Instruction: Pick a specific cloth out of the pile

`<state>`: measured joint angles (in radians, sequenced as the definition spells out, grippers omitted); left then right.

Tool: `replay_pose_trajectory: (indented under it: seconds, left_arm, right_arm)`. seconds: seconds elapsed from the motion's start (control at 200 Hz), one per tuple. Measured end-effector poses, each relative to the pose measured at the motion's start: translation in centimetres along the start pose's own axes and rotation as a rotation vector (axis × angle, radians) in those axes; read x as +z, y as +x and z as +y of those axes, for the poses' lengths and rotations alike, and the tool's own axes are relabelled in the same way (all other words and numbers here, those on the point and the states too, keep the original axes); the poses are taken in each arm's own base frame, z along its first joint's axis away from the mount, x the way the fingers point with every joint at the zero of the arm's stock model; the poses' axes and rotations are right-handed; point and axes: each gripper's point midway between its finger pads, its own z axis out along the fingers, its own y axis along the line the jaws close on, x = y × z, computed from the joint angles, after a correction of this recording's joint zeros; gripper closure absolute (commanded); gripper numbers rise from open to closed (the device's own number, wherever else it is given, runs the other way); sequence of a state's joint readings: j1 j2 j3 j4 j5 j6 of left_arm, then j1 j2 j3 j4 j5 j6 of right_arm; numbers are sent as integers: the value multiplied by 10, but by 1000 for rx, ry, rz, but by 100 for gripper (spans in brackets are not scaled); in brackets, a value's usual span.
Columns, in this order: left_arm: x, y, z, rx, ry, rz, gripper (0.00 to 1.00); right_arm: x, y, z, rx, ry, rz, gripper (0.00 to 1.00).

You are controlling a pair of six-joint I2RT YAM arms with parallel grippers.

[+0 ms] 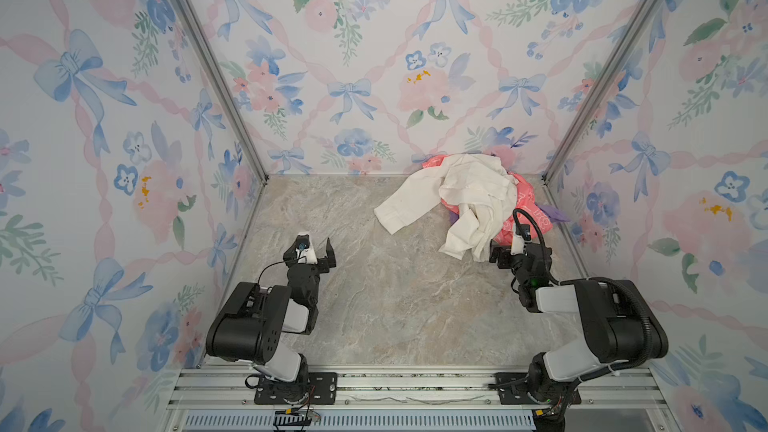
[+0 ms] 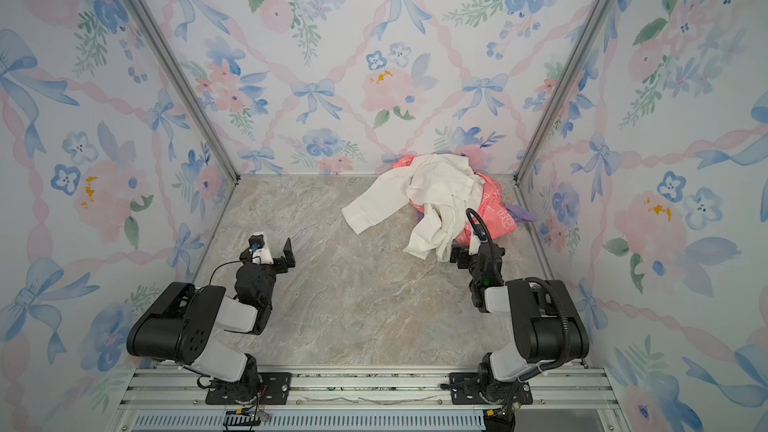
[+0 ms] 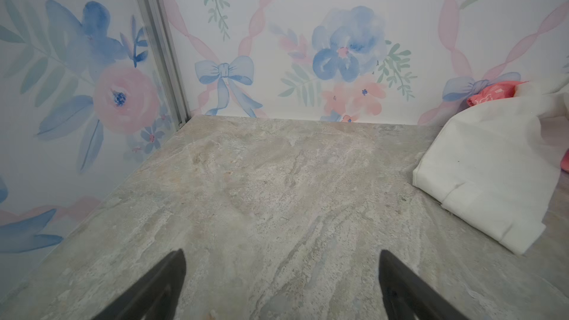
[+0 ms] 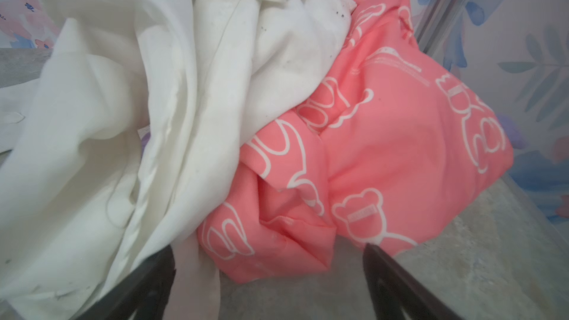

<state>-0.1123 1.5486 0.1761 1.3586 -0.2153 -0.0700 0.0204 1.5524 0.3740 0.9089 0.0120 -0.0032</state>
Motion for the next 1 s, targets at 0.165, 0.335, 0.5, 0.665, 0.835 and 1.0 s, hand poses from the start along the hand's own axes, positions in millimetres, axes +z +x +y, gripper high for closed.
replay_pose_trajectory:
  seconds: [0.165,0.335,0.5,0.665,0.835,1.0]
  left_arm:
    - [0,0,0,0,0,0,2]
    - [0,0,0,0,0,0,2]
    - [0,0,0,0,0,0,2]
    - [0,0,0,0,0,0,2]
    - [0,0,0,0,0,0,2]
    - [-1,-1,-1,4,-2,-3,2]
  right_arm:
    - [0,0,0,0,0,0,3]
    - [0,0,0,0,0,0,3]
    - [0,0,0,0,0,0,3]
    - [0,0,0,0,0,0,3]
    - [0,0,0,0,1,0,3]
    - [-4,-2,1,-17,35,20,3]
